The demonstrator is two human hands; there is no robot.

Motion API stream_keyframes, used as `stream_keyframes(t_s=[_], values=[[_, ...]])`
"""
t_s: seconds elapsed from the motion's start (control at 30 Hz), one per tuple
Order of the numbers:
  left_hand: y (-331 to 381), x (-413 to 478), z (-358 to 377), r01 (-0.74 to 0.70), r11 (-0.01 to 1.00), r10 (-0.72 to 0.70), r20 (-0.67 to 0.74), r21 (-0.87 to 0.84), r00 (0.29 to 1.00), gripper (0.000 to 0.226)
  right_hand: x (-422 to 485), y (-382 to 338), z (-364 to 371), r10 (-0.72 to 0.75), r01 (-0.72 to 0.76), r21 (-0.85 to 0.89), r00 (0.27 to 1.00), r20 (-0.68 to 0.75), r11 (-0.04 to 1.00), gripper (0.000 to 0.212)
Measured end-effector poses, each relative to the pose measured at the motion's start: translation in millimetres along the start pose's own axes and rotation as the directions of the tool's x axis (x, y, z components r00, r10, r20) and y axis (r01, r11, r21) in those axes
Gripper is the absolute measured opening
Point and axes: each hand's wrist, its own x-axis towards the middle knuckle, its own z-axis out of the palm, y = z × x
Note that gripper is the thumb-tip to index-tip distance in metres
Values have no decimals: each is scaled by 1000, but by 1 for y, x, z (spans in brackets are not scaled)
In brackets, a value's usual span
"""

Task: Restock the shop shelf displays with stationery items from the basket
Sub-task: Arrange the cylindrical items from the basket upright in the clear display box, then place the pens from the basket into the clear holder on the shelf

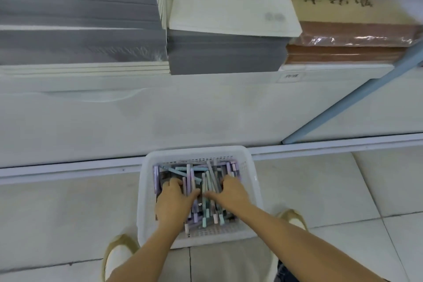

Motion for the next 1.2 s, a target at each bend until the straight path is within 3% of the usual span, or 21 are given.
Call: stream_keyframes(t_s=[0.2, 0.4, 0.57, 0.73, 0.87, 0.93, 1.03, 1.2], values=[[9, 5, 2, -25, 989, 23, 19, 144, 1000, 36, 7, -5, 13, -11, 13, -24, 997, 75, 1000, 48], [5, 6, 1, -90, 994, 90, -4, 58, 996, 27, 10, 1, 1, -36, 32, 54, 996, 84, 998, 40], [6, 3, -3, -167, 969, 158, -60, -180, 986, 23, 5, 6, -21, -61, 22, 232, 985, 164, 973, 32], [17, 4, -14, 71, 812, 18, 146, -580, 989, 25, -9, -1, -41, -137, 34, 459, 972, 192, 888, 27], [27, -3, -16, 182, 787, 47, 352, -589, 935, 25, -23, -17, -52, -198, 49, 544, 955, 219, 838, 25], [31, -11, -16, 212, 742, 105, 422, -636, 900, 41, -31, -26, -55, -237, 65, 571, 944, 232, 819, 22], [38, -24, -20, 145, 703, 215, 402, -696, 890, 52, -40, -36, -57, -251, 69, 585, 939, 236, 808, 19], [41, -36, -34, 30, 613, 395, 339, -790, 854, 37, -45, -40, -62, -274, 45, 639, 925, 264, 768, 23]])
